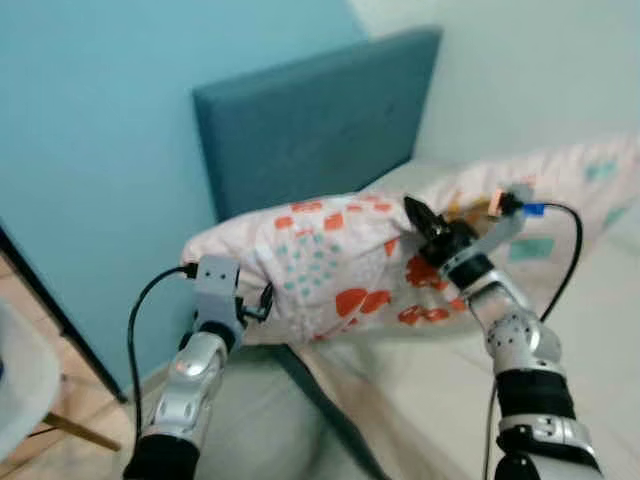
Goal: Clean up the room
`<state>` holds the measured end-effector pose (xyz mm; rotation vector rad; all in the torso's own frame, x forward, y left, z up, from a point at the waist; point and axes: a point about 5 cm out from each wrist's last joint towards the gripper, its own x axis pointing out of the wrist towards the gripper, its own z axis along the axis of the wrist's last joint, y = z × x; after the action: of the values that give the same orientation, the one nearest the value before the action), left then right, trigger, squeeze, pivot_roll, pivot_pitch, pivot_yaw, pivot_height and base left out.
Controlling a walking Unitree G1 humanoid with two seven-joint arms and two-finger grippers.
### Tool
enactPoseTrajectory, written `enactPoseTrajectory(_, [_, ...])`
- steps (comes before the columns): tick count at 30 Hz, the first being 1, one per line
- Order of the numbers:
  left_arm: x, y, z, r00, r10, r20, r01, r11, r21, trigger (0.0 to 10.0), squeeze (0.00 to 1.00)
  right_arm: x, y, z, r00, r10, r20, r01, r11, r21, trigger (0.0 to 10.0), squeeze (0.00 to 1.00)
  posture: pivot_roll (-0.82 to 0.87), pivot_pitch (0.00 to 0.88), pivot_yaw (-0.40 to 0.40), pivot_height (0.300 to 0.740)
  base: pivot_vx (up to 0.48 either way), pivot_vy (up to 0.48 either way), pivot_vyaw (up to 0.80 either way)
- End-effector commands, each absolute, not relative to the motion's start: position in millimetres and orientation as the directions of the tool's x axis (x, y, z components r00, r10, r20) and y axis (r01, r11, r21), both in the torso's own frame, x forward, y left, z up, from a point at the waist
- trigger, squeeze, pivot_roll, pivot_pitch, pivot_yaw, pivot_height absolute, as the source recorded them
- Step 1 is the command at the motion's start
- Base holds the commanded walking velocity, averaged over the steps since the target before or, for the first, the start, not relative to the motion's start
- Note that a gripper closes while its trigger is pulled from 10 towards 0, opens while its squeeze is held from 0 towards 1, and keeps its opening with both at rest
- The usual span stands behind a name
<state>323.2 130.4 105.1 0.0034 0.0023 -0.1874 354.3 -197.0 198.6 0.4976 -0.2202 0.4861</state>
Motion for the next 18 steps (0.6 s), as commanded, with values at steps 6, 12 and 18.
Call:
enactPoseTrajectory(6, [323.5, 134.3, 103.3, 0.989, -0.149, -0.012, 0.149, 0.988, -0.032, 10.0, 0.00, 351.3, -186.6, 219.9, 0.802, 0.451, 0.392, -0.569, 0.776, 0.271, 10.0, 0.00, -0.02, 0.000, -0.051, 0.740, 0.000, 0.000, 0.77])
enactPoseTrajectory(12, [322.0, 133.5, 100.6, 0.988, -0.150, -0.022, 0.149, 0.988, -0.033, 10.0, 0.00, 351.1, -184.7, 218.8, 0.799, 0.465, 0.381, -0.576, 0.774, 0.264, 10.0, 0.00, -0.03, 0.000, -0.054, 0.740, 0.000, 0.000, 0.77])
enactPoseTrajectory(18, [322.7, 130.7, 99.4, 0.988, -0.153, -0.027, 0.152, 0.988, -0.034, 10.0, 0.00, 350.2, -185.5, 218.3, 0.797, 0.471, 0.378, -0.579, 0.774, 0.256, 10.0, 0.00, -0.03, 0.000, -0.052, 0.740, 0.000, 0.000, 0.77])
